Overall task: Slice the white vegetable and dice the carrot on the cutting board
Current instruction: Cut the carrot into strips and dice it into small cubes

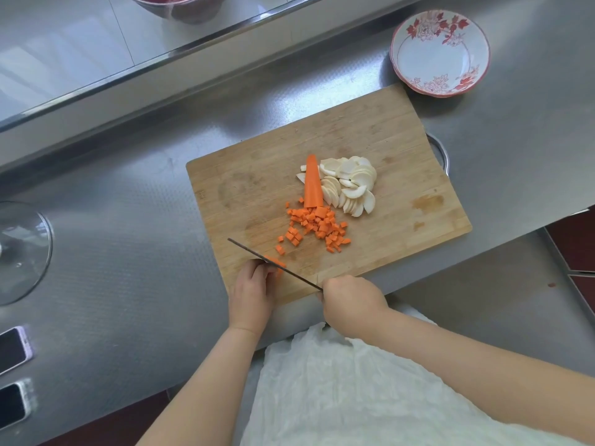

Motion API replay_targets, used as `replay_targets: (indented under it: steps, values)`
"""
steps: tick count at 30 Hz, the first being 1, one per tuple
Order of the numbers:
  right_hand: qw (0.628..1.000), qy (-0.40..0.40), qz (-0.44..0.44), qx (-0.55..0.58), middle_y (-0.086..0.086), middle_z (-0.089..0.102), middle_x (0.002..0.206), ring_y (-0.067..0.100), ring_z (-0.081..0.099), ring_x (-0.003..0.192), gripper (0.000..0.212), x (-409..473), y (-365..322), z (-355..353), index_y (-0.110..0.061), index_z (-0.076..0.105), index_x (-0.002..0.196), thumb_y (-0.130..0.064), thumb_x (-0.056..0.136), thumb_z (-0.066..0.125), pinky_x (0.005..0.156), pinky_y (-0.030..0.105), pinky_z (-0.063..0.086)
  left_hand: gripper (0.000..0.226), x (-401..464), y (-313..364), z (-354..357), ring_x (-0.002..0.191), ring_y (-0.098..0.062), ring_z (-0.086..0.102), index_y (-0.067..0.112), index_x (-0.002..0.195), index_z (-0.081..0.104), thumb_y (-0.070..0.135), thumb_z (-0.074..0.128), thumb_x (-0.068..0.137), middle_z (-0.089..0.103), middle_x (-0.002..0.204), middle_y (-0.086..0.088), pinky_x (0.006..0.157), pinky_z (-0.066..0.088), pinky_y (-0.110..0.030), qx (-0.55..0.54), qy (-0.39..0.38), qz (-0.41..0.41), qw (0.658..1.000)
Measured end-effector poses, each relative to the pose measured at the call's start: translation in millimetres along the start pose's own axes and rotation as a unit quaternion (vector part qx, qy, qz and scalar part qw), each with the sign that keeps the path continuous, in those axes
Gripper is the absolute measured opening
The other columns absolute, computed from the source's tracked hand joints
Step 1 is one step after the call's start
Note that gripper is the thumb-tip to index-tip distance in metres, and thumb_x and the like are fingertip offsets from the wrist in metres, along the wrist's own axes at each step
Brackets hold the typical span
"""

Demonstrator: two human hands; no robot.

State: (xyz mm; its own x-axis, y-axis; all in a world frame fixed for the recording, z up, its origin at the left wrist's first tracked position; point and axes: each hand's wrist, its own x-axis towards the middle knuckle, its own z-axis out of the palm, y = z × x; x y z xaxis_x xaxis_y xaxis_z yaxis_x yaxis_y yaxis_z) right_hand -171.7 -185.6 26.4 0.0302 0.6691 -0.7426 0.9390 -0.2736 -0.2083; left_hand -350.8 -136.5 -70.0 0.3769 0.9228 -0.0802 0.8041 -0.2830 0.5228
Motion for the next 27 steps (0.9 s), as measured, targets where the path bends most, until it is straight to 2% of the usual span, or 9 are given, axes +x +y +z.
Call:
replay_targets:
  steps: [3, 6, 9, 12, 16, 20, 23, 27]
  values:
    - [1.0, -0.012, 0.022, 0.0, 0.009, 0.065, 0.101, 0.027, 0.062, 0.091, 0.021, 3, -1, 2, -0.011, 0.06, 0.101, -0.002, 0.089, 0.045, 0.061, 0.029, 0.04, 0.002, 0, -2, 1, 0.078, -0.033, 0.061, 0.004, 0.084, 0.068, 0.006, 0.067, 0.084, 0.062, 0.09, -0.012, 0.056, 0.05, -0.038, 0.002, 0.01, 0.013, 1.0]
    - [0.999, -0.017, 0.041, 0.028, 0.009, 0.063, 0.106, 0.027, 0.061, 0.097, 0.022, 8, 1, 7, -0.011, 0.059, 0.105, -0.004, 0.09, 0.044, 0.064, 0.03, 0.041, 0.024, 0, -3, 3, 0.078, -0.03, 0.06, 0.006, 0.083, 0.068, 0.023, 0.052, 0.088, 0.061, 0.089, -0.009, 0.056, 0.049, -0.038, -0.003, 0.015, 0.016, 1.0]
    - [0.996, -0.01, 0.061, 0.062, 0.009, 0.063, 0.107, 0.027, 0.061, 0.098, 0.02, 12, 4, 9, -0.013, 0.061, 0.108, -0.012, 0.095, 0.044, 0.065, 0.029, 0.041, 0.03, -1, -1, 3, 0.078, -0.027, 0.058, 0.007, 0.083, 0.069, 0.026, 0.047, 0.089, 0.06, 0.087, -0.007, 0.057, 0.049, -0.036, 0.001, 0.015, 0.018, 1.0]
    - [0.996, -0.009, 0.065, 0.068, 0.009, 0.063, 0.108, 0.027, 0.061, 0.099, 0.02, 15, 3, 9, -0.012, 0.061, 0.108, -0.013, 0.096, 0.045, 0.066, 0.028, 0.041, 0.031, -1, 2, 1, 0.078, -0.026, 0.058, 0.007, 0.082, 0.069, 0.027, 0.046, 0.089, 0.061, 0.086, -0.007, 0.058, 0.047, -0.032, 0.007, 0.014, 0.014, 1.0]
    - [0.998, -0.006, 0.048, 0.049, 0.01, 0.064, 0.107, 0.029, 0.062, 0.098, 0.024, 18, -1, 8, -0.009, 0.059, 0.11, -0.005, 0.093, 0.043, 0.067, 0.031, 0.042, 0.03, -3, 2, 1, 0.076, -0.028, 0.06, 0.006, 0.083, 0.069, 0.026, 0.047, 0.088, 0.061, 0.085, -0.008, 0.056, 0.049, -0.035, 0.016, 0.017, 0.011, 1.0]
    - [0.992, 0.01, 0.045, 0.118, 0.008, 0.065, 0.094, 0.027, 0.062, 0.083, 0.025, 20, 9, 15, -0.011, 0.061, 0.106, -0.027, 0.099, 0.044, 0.061, 0.029, 0.043, 0.003, -2, 6, -2, 0.071, -0.026, 0.059, 0.009, 0.082, 0.07, 0.011, 0.069, 0.084, 0.06, 0.083, -0.005, 0.053, 0.036, -0.027, 0.034, 0.014, 0.005, 0.999]
    - [0.992, 0.039, 0.029, 0.12, 0.009, 0.066, 0.092, 0.028, 0.062, 0.083, 0.029, 11, 16, 14, -0.012, 0.061, 0.104, -0.034, 0.101, 0.041, 0.06, 0.03, 0.043, 0.007, -4, 5, -5, 0.074, -0.022, 0.06, 0.012, 0.084, 0.071, 0.018, 0.067, 0.086, 0.062, 0.086, -0.002, 0.054, 0.032, -0.024, 0.03, 0.022, -0.005, 0.999]
    - [0.996, 0.05, -0.018, 0.077, 0.009, 0.066, 0.093, 0.029, 0.062, 0.083, 0.026, 0, 13, 15, -0.013, 0.061, 0.101, -0.029, 0.1, 0.04, 0.058, 0.029, 0.039, 0.022, -11, 3, -4, 0.077, -0.02, 0.059, 0.011, 0.087, 0.07, 0.029, 0.058, 0.09, 0.063, 0.092, -0.002, 0.053, 0.039, -0.026, 0.01, 0.035, -0.016, 0.999]
